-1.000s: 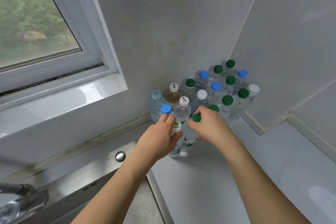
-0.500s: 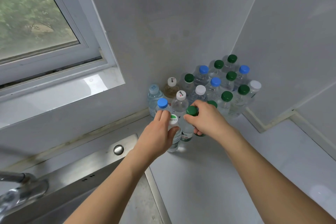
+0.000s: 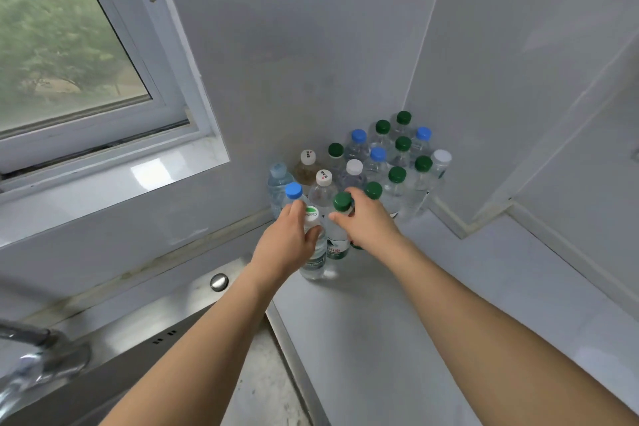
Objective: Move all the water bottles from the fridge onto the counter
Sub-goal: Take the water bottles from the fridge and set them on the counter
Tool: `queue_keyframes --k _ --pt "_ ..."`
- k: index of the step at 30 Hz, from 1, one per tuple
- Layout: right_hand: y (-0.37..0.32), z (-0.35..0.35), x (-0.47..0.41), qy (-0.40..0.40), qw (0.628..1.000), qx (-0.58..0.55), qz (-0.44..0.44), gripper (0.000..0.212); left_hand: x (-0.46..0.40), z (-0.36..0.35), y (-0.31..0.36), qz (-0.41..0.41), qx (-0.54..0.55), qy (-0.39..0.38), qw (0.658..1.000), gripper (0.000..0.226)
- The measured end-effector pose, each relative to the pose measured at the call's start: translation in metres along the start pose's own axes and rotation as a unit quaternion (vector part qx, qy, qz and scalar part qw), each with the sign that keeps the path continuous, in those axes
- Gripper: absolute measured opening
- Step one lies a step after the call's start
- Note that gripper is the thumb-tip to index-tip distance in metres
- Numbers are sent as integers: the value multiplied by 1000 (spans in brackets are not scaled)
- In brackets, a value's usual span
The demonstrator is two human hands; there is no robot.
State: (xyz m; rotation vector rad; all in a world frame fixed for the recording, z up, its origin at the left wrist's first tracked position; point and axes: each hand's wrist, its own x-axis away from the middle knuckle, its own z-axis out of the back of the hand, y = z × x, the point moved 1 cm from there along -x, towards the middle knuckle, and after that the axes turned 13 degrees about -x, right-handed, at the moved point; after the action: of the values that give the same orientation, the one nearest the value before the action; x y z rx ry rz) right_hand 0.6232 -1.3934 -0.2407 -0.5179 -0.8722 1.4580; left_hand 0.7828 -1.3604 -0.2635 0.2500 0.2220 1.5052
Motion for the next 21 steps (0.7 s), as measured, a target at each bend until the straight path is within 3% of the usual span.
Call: queue_keyframes --k 3,5,9,13,21 --pt "6 -2 29 24 999 -24 1 76 9 0 0 14 -20 34 999 35" --pt "10 1 50 33 999 -17 -1 74 18 2 1 -4 -40 92 995 43" --pt "19 12 83 68 997 23 3 69 24 6 3 -122 -140 190 964 55" --pt "21 16 106 101 993 55 5 69 23 11 15 -196 -187 168 948 61" --pt "49 44 163 143 981 118 -49 68 40 5 63 -267 -177 129 939 64"
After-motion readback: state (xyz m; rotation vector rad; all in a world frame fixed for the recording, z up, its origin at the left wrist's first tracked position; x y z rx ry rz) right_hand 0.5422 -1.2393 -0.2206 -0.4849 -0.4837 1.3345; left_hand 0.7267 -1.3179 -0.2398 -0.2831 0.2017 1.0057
